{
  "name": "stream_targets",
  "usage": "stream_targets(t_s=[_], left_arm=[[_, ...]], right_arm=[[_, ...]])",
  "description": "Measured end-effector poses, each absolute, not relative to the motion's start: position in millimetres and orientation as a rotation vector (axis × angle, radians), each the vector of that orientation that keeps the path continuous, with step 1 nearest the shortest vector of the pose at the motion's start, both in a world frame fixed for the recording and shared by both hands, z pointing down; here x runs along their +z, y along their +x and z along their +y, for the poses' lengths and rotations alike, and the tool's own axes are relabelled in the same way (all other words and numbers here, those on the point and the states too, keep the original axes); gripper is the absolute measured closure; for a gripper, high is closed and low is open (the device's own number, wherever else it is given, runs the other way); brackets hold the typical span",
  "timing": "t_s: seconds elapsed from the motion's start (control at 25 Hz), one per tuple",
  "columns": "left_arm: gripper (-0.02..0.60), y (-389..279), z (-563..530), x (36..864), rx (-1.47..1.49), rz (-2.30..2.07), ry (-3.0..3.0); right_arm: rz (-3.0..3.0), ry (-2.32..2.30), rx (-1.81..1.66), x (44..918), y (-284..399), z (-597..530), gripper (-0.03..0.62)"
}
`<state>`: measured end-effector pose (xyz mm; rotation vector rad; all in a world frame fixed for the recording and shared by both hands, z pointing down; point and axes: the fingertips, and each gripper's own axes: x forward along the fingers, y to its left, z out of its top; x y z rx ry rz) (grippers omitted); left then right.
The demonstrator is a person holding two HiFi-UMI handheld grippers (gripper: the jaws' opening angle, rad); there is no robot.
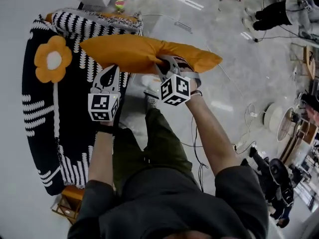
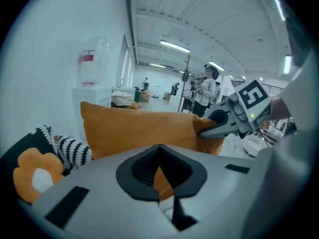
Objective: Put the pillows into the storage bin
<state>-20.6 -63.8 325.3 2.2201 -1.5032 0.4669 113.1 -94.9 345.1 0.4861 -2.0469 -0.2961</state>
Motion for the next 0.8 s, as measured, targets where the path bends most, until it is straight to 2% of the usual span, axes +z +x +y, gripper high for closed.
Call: stream_targets(t_s=[0.36,0.56,0.8], left_arm=[[0.577,149,-136,366,0.584,-1.193,2.39],[0.578,194,-143,397,0.66,-1.067,2.427],[0.577,198,-136,435,0.74,-1.014,2.409]], right_arm=[[-1.875,0.932,0.046,396,323,-132,0.56],[-1.769,1.152,0.263,444,375,-132,0.56],[-1.697,1.327,0.483,500,398,-135,0.557]])
